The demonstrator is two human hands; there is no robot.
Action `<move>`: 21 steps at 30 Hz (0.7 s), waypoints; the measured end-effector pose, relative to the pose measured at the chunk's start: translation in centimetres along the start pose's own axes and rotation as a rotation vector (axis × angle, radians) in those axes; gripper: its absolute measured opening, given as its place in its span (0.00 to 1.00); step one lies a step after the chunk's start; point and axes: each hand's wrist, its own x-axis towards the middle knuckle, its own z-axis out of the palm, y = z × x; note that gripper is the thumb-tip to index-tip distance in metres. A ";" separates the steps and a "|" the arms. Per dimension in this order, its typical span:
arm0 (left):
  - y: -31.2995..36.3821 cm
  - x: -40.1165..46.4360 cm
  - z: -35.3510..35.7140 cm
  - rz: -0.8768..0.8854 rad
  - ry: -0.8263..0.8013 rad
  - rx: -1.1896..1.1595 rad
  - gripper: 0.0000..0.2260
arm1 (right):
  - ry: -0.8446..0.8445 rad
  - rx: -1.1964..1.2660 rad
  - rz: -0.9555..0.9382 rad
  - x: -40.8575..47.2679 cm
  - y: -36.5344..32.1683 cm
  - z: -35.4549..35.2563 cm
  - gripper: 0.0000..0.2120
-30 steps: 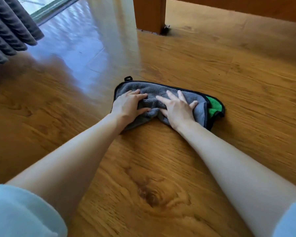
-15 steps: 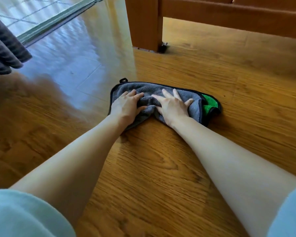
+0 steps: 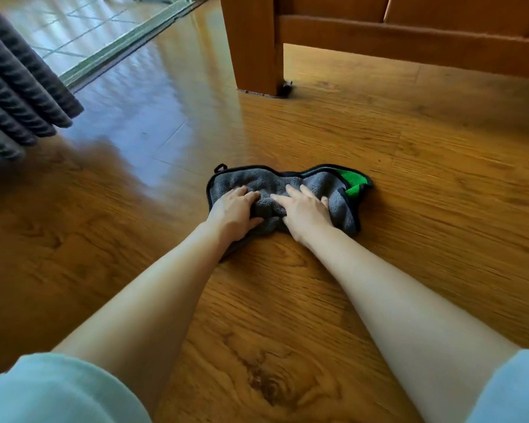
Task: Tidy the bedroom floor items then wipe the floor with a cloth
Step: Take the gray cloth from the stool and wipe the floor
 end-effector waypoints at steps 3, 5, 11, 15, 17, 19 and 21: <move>0.3 -3.2 0.9 0.013 0.001 -0.053 0.29 | -0.021 -0.031 -0.024 -2.9 -0.3 0.5 0.30; 0.7 -5.9 1.6 0.009 -0.008 -0.085 0.29 | -0.041 -0.057 -0.052 -5.0 -0.5 0.7 0.30; 2.0 -14.4 3.0 -0.005 -0.023 -0.121 0.29 | -0.041 -0.129 -0.159 -12.9 -1.5 1.9 0.25; 2.3 -22.4 5.2 -0.037 0.015 -0.119 0.27 | -0.022 -0.144 -0.241 -18.7 -3.4 3.5 0.24; 2.1 -26.4 6.4 -0.007 0.051 -0.072 0.25 | 0.030 -0.144 -0.326 -21.7 -4.6 4.4 0.23; 0.9 -29.7 7.4 0.045 0.039 -0.004 0.28 | 0.058 -0.154 -0.419 -24.4 -5.4 5.4 0.25; -0.7 -32.3 7.8 0.083 -0.003 0.034 0.31 | 0.038 -0.144 -0.492 -26.3 -6.0 6.1 0.27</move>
